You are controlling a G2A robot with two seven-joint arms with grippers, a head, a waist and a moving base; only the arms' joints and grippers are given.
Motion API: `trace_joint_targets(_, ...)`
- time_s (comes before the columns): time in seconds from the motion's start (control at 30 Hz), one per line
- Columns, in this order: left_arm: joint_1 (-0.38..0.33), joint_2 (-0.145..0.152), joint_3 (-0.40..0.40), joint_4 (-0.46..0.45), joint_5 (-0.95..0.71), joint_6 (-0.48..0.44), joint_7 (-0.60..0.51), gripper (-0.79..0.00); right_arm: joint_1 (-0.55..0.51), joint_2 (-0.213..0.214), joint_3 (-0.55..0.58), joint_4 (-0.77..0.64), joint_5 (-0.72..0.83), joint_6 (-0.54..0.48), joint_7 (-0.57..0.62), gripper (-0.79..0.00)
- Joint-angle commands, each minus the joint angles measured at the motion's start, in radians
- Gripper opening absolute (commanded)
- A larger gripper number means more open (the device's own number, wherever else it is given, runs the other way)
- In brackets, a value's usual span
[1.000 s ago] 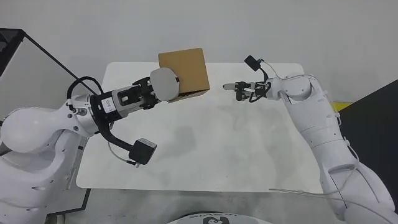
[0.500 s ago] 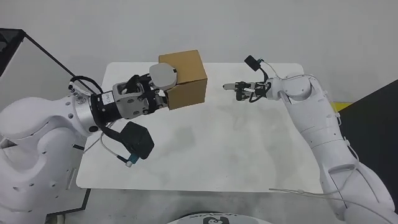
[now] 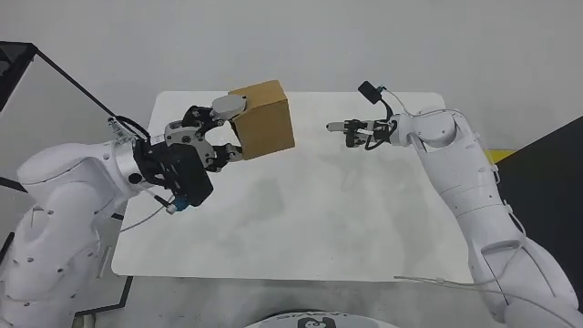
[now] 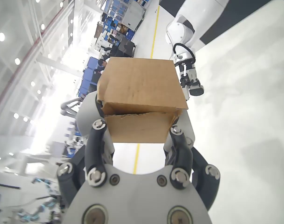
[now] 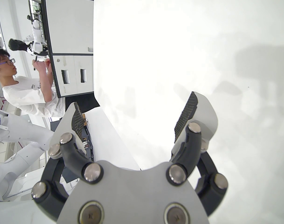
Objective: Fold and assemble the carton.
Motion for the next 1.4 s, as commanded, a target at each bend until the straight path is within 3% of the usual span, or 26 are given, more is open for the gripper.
trace_joint_targets(0.0, 0.006, -0.002, -0.004, -0.013, -0.166, 0.001, -0.097, -0.785, 0.000, 0.000, 0.000, 0.000, 0.000, 0.000, 0.000, 0.000)
trace_joint_targets(0.23, 0.017, 0.002, 0.002, -0.028, -0.396, -0.066, -0.242, -0.785, 0.000, 0.000, 0.000, 0.000, 0.000, 0.000, 0.000, 0.000)
trace_joint_targets(0.43, 0.013, 0.002, 0.000, -0.033, -0.397, -0.071, -0.246, -0.785, 0.000, 0.000, 0.000, 0.000, 0.000, 0.000, 0.000, 0.000)
trace_joint_targets(0.97, 0.074, -0.014, 0.078, 0.033, -0.679, -0.077, 0.008, -0.785, 0.000, 0.000, 0.000, 0.000, 0.000, 0.000, 0.000, 0.000)
trace_joint_targets(1.37, 0.094, -0.019, 0.068, 0.048, -0.727, -0.085, -0.002, -0.785, 0.000, 0.000, 0.000, 0.000, 0.000, 0.000, 0.000, 0.000)
